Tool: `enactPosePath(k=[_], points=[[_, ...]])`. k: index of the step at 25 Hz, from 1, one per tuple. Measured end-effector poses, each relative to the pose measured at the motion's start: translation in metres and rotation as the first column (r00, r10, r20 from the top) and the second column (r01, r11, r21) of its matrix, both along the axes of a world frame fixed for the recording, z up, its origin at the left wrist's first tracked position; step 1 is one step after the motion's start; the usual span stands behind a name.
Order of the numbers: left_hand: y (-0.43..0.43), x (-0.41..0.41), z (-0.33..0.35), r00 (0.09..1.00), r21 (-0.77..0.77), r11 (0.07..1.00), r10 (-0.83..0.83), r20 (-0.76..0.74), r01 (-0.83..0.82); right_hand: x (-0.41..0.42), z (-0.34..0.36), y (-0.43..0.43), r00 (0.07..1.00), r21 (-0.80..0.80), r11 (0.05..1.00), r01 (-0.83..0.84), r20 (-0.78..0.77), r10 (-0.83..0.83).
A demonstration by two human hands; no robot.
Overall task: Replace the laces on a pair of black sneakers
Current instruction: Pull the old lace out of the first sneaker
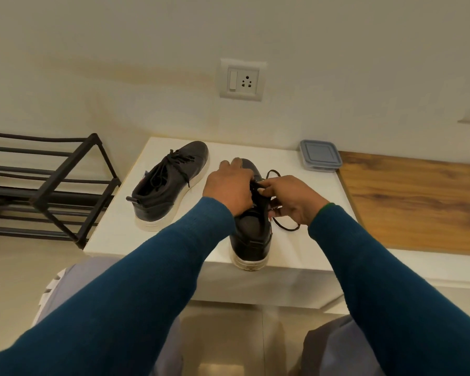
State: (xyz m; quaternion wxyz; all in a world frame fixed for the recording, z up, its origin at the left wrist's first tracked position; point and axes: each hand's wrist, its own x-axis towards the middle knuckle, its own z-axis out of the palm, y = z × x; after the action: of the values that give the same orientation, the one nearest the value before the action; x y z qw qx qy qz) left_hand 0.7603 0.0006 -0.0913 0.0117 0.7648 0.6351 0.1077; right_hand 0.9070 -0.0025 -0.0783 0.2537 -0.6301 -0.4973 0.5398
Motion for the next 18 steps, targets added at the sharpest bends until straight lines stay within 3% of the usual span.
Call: enactPosePath(k=[3, 5, 7, 9, 10, 12, 13, 15, 17, 18], points=[[0.005, 0.002, -0.006, 0.999, 0.016, 0.999, 0.045, -0.022, -0.044, 0.000, -0.003, 0.002, 1.000, -0.011, 1.000, -0.008, -0.011, 0.008], [0.007, 0.001, -0.007, 0.989, 0.025, 0.997, 0.068, 0.128, -0.071, 0.002, -0.003, 0.003, 1.000, -0.023, 1.000, 0.005, -0.021, -0.006], [0.010, -0.006, -0.005, 0.849, -0.088, 0.975, 0.222, 0.479, -0.205, 0.005, -0.002, 0.004, 0.999, -0.042, 0.999, 0.029, -0.037, -0.031], [0.014, -0.017, -0.005, 0.649, -0.241, 0.919, 0.392, 0.652, -0.312, 0.007, -0.003, 0.004, 0.998, -0.061, 0.997, 0.038, -0.056, -0.042], [0.014, -0.020, -0.004, 0.623, -0.266, 0.910, 0.412, 0.665, -0.318, 0.008, -0.003, 0.004, 0.997, -0.063, 0.997, 0.037, -0.059, -0.041], [0.010, -0.018, 0.002, 0.665, -0.197, 0.956, 0.292, 0.688, -0.216, 0.010, -0.004, 0.005, 0.998, -0.058, 0.998, 0.026, -0.052, -0.029], [0.007, -0.016, 0.004, 0.751, -0.106, 0.988, 0.156, 0.642, -0.115, 0.010, -0.005, 0.006, 0.999, -0.055, 0.998, 0.020, -0.042, -0.023], [0.003, -0.008, 0.005, 0.951, 0.002, 0.999, -0.053, 0.303, 0.055, 0.009, -0.007, 0.007, 1.000, -0.044, 0.999, 0.009, -0.017, -0.009], [0.005, 0.000, 0.002, 0.998, -0.028, 0.998, -0.060, 0.008, 0.060, 0.007, -0.008, 0.008, 1.000, -0.030, 1.000, -0.001, 0.008, 0.001], [0.007, 0.002, 0.003, 0.999, -0.022, 0.999, -0.032, -0.031, 0.032, 0.006, -0.008, 0.008, 1.000, -0.029, 1.000, 0.000, 0.015, 0.000]])
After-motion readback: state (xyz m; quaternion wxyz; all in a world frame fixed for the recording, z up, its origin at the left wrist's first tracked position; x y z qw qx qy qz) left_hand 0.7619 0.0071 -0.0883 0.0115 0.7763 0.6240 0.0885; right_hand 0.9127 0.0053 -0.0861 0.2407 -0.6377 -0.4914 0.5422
